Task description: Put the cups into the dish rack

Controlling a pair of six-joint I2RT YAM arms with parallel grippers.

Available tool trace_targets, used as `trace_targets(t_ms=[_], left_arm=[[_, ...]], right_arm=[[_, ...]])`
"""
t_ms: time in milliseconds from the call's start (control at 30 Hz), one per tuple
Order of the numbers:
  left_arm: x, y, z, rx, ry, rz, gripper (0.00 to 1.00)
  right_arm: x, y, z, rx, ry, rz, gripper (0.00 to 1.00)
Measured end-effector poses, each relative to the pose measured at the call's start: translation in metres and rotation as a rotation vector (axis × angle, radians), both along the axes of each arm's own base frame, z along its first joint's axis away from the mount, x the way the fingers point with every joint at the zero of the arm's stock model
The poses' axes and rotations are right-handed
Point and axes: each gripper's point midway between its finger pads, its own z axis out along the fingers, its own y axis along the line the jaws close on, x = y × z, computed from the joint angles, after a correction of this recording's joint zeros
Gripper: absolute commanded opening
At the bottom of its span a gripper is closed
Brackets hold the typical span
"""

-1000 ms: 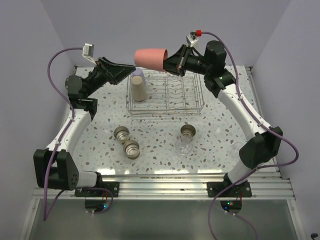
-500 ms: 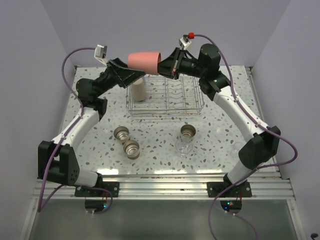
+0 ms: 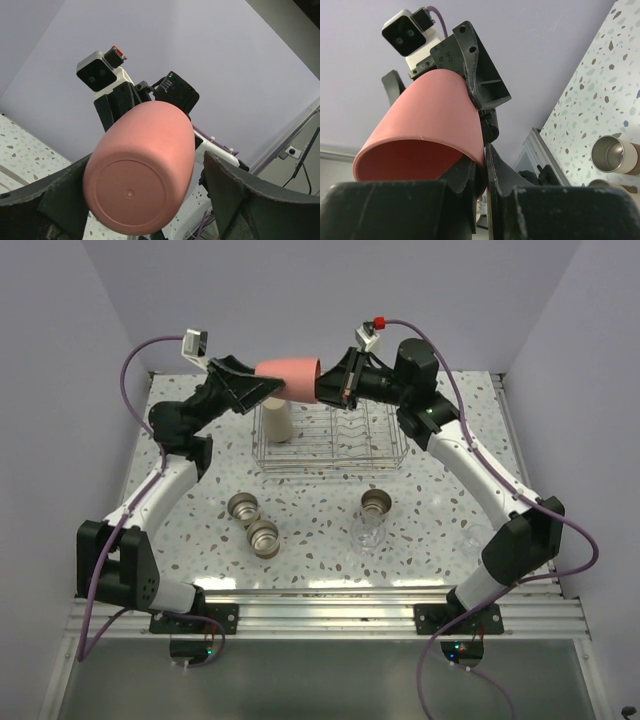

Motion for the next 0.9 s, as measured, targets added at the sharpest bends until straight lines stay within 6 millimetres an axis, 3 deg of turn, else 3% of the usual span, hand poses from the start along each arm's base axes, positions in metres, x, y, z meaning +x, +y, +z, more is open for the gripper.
trace_targets(t_ms=[100,200,333,367,433,467,567,767,900], left_arm=[[0.001,0.001,-0.003,-0.003,0.013,0.002,0.68],[0.001,0.001,-0.004,-0.004,0.019,0.001,0.44],[0.001,0.001,-0.005,0.002,0.019,-0.003,0.21],[0.001,0.0,-0.006,0.007,0.02,-0.004,0.18],[0.001,0.0,-0.009,0.022,0.022,-0.003,0.14],[0.002,-0.001,-0.013,0.039,0.025,0.0,0.13],[0.015,-0.001,-0.018,0.099,0.044,0.058,0.11],[0.039,0.006,-0.034,0.275,0.071,0.21,0.05],[0.062,0.015,-0.07,0.436,0.129,0.365,0.0]], right_arm=[[-0.002,0.0,-0.001,-0.003,-0.006,0.006,0.0],[-0.002,0.0,-0.003,-0.007,-0.007,0.007,0.0],[-0.003,-0.001,-0.004,-0.01,-0.01,0.003,0.0],[-0.004,-0.001,-0.004,-0.013,-0.013,0.003,0.04],[-0.004,-0.002,-0.009,-0.031,-0.01,0.0,0.27],[-0.003,-0.003,-0.012,-0.047,-0.012,-0.004,0.58],[-0.001,-0.009,-0.034,-0.146,0.001,-0.027,0.82],[0.0,-0.036,-0.065,-0.334,0.014,-0.119,0.87],[-0.015,-0.057,-0.077,-0.453,0.006,-0.164,0.87]])
